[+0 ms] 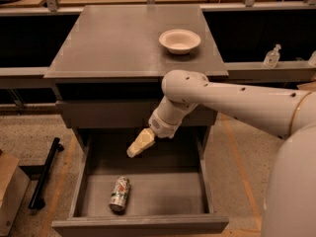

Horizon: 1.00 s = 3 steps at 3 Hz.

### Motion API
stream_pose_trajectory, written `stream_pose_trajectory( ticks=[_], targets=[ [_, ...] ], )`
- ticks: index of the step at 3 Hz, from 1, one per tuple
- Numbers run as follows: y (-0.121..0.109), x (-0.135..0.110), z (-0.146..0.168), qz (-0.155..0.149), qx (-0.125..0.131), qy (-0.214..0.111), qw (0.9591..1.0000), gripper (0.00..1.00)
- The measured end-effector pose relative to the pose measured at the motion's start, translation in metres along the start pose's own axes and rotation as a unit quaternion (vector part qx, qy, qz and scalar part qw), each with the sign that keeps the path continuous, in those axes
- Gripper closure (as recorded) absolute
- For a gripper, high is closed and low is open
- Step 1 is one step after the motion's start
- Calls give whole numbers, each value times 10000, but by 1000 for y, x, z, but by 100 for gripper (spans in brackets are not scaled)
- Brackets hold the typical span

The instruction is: Pick 7up can from middle drawer and place on counter

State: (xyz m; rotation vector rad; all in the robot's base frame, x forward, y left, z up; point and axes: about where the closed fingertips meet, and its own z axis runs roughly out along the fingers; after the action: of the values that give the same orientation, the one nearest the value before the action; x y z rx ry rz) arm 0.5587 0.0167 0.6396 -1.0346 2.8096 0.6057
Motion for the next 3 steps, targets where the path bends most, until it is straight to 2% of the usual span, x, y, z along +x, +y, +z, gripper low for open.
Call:
stream_pose_trajectory(
  ticks=[2,3],
  targets=[
    [-12,-4,82,622,-133,325,9974,0],
    [-20,0,87,857,10,432,9954,0]
  ],
)
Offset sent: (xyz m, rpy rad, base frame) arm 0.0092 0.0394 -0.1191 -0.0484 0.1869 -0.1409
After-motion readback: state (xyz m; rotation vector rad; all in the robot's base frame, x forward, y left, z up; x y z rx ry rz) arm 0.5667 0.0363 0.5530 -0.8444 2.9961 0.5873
